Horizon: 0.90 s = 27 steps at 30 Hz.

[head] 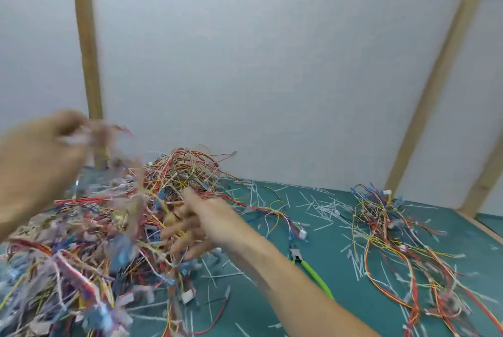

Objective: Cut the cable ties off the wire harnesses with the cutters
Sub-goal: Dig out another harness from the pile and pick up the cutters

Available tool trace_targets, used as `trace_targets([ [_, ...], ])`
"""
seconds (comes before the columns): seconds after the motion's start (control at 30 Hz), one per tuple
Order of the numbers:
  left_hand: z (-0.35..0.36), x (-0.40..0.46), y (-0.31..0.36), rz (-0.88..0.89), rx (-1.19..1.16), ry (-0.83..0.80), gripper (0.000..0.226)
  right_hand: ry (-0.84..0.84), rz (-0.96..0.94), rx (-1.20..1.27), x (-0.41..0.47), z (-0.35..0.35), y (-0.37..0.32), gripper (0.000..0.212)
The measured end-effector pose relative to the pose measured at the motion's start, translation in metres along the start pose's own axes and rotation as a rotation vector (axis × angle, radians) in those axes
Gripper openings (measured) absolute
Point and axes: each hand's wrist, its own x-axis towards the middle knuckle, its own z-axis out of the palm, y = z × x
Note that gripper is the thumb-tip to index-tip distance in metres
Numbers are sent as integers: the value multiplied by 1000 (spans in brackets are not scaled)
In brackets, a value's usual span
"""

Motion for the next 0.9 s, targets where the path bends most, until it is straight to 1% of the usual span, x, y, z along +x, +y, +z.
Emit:
trace_targets([
  [0.03, -5, 5, 31, 40, 22, -15, 38, -39, -3, 104, -2, -2, -7, 63],
  [0.07, -13, 6, 64, 67, 21, 23, 37, -68, -27, 139, -6, -5, -14, 68],
  [0.1, -20, 6, 91, 83, -5, 71, 39, -69, -87, 107, -9, -8, -20, 68],
  [0.13, -27, 7, 124, 124, -47, 97, 39, -20, -178, 25, -13, -11, -25, 62],
  [0.17, -31, 6, 154, 204, -62, 46, 38, 73, -276, -66, -15, -15, -27, 52],
  [0.2, -27, 1, 177, 309, -28, -61, 35, 180, -361, -117, -16, -21, -30, 43],
  [0.23, -23, -9, 198, 385, 22, -173, 32, 268, -401, -109, -19, -26, -34, 38],
  [0.27, -21, -17, 211, 404, -6, -268, 28, 331, -417, -80, -20, -33, -38, 39],
  [0.33, -22, -23, 220, 359, -41, -349, 21, 384, -427, 11, -25, -54, -44, 45],
  [0.37, -22, -22, 217, 345, 4, -374, 29, 407, -433, 84, -28, -66, -47, 47],
  [0.4, -21, -22, 210, 314, 63, -425, 42, 443, -423, 149, -30, -78, -50, 49],
  [0.43, -20, -23, 201, 243, 89, -497, 55, 491, -407, 179, -33, -89, -52, 50],
  [0.47, -19, -27, 196, 156, 64, -590, 63, 543, -389, 164, -34, -100, -52, 51],
  [0.5, -16, -32, 190, 95, 19, -706, 65, 579, -379, 128, -34, -108, -52, 51],
  [0.53, -11, -37, 185, 76, -11, -830, 60, 600, -369, 92, -35, -114, -50, 51],
  [0.6, -5, -42, 179, 128, -26, -971, 49, 608, -358, 54, -34, -121, -48, 48],
  [0.63, -4, -41, 178, 167, -45, -978, 50, 598, -352, 65, -33, -124, -46, 45],
  [0.67, -4, -39, 178, 182, -53, -905, 49, 596, -342, 82, -33, -126, -42, 41],
  [0.7, -5, -34, 178, 176, -51, -743, 46, 599, -331, 84, -32, -127, -39, 37],
  [0.77, -7, -19, 176, 156, -5, -231, 33, 665, -301, -47, -30, -130, -30, 35],
  [0.8, -6, -16, 178, 162, 25, -63, 27, 702, -295, -135, -31, -130, -28, 34],
  [0.83, -5, -15, 182, 172, 57, -43, 25, 756, -292, -181, -32, -130, -28, 29],
  [0.87, -1, -15, 186, 191, 106, -152, 25, 820, -289, -231, -34, -130, -29, 18],
  [0.9, 4, -18, 191, 214, 160, -305, 27, 913, -293, -354, -38, -129, -31, 5],
])
